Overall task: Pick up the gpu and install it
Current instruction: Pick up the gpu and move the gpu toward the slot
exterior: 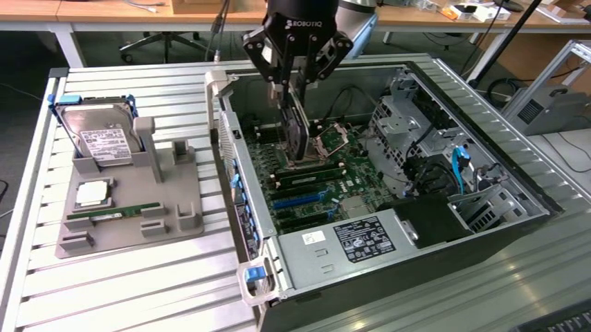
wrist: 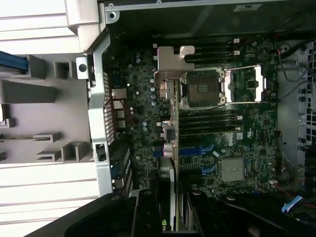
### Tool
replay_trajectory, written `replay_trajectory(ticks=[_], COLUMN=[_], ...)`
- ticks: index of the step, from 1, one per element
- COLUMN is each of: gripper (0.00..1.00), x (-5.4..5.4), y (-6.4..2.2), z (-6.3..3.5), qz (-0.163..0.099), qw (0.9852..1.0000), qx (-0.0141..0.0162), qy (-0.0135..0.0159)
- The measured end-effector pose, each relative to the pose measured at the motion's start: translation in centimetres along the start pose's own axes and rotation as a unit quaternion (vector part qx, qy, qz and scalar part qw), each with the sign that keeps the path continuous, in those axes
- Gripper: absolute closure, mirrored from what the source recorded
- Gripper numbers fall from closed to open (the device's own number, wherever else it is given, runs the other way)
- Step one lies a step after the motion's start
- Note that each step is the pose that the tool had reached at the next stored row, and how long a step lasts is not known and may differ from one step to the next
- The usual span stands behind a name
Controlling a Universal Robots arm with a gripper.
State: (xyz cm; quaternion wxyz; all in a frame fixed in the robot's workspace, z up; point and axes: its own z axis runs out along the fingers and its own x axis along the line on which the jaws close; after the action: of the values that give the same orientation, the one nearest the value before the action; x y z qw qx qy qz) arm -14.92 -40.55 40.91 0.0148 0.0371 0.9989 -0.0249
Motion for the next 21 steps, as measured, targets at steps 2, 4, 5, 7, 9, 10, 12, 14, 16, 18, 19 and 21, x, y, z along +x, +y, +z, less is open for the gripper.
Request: replay_trajectory(ticks=[2,4,5,7,9,10,12,14,16,18,19,21], gripper=[0.73,0.73,0.73,0.73,0.73,0.73,0.73,0.73,0.73,0.73,0.73,0.73], x=[-0.3,-0.5,-0.6,-0.8,-1.1,-1.3,-1.5,-1.8,-2.0,-2.2,-2.4,-2.8], y=[0.01,0.03,0.03,0.04,0.05,0.06,0.07,0.09,0.10,0.12,0.13,0.16], z=[0.08,0.13,0.16,0.22,0.31,0.37,0.45,0.52,0.58,0.66,0.70,0.84], qz=[0.000,0.000,0.000,0.000,0.000,0.000,0.000,0.000,0.000,0.000,0.000,0.000], qw=[1.0000,1.0000,1.0000,1.0000,1.0000,1.0000,1.0000,1.0000,1.0000,1.0000,1.0000,1.0000], qx=[0.0000,0.0000,0.0001,0.0000,0.0001,0.0001,0.0001,0.0001,0.0001,0.0002,0.0002,0.0003], qy=[0.0000,0.0000,0.0000,0.0000,0.0000,0.0000,0.0000,0.0000,0.0000,0.0000,0.0000,0.0000])
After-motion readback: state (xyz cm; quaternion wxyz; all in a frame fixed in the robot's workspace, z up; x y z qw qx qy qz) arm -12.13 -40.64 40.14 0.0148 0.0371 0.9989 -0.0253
